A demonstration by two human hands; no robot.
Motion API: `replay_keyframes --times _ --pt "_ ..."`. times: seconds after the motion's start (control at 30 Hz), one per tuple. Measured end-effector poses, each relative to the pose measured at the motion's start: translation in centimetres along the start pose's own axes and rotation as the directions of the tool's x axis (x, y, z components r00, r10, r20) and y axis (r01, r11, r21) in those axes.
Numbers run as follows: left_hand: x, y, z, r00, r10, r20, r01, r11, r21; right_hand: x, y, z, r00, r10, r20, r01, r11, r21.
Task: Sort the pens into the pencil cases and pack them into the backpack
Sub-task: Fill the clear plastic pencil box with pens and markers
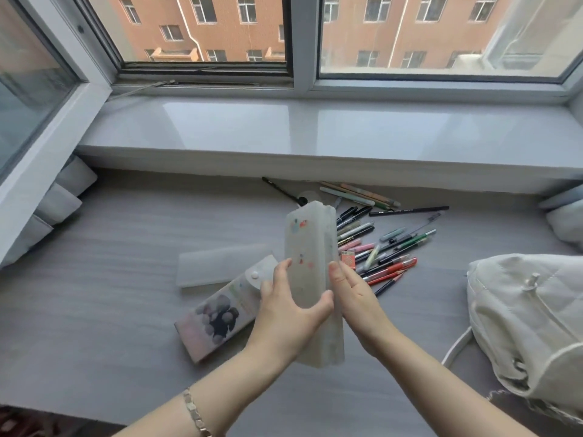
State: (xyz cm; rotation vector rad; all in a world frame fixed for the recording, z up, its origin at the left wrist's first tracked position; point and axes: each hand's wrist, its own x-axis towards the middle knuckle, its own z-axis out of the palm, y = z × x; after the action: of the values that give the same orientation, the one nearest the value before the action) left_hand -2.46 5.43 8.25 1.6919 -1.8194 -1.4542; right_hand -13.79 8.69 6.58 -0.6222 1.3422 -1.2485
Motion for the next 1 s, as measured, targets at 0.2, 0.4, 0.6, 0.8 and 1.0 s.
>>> replay_keyframes --times 0.2,0.4,0.6,0.8,1.0 --pt "-0.5 0.3 1.0 0.999 0.035 0.035 -0.037 0.998 0.054 -0.7 1.4 -1.7 0.999 -0.035 -0.036 0.036 0.999 0.028" --pt "-1.0 -0.3 1.6 0.994 0.059 0.089 -0.063 0.997 0.037 -1.4 1.8 -2.6 0.975 -0.212 -0.065 0.154 0.859 -0.488" --pt "-1.1 -1.7 1.9 0.991 0.076 0.111 -0.065 0.993 -0.101 -1.9 0.8 -3.2 0.962 -0.265 0.060 0.227 0.661 -0.716" --pt "0.0 -2.5 1.0 0.979 0.077 0.187 -0.010 0.941 -0.338 -1.3 0.7 -3.4 0.974 -0.226 0.033 0.174 0.642 -0.747" --pt "0.1 -2.7 -0.6 0.898 0.000 0.440 0.331 0.657 -0.677 -0.4 1.4 -5.1 0.954 -0.115 -0.277 0.006 0.931 -0.366"
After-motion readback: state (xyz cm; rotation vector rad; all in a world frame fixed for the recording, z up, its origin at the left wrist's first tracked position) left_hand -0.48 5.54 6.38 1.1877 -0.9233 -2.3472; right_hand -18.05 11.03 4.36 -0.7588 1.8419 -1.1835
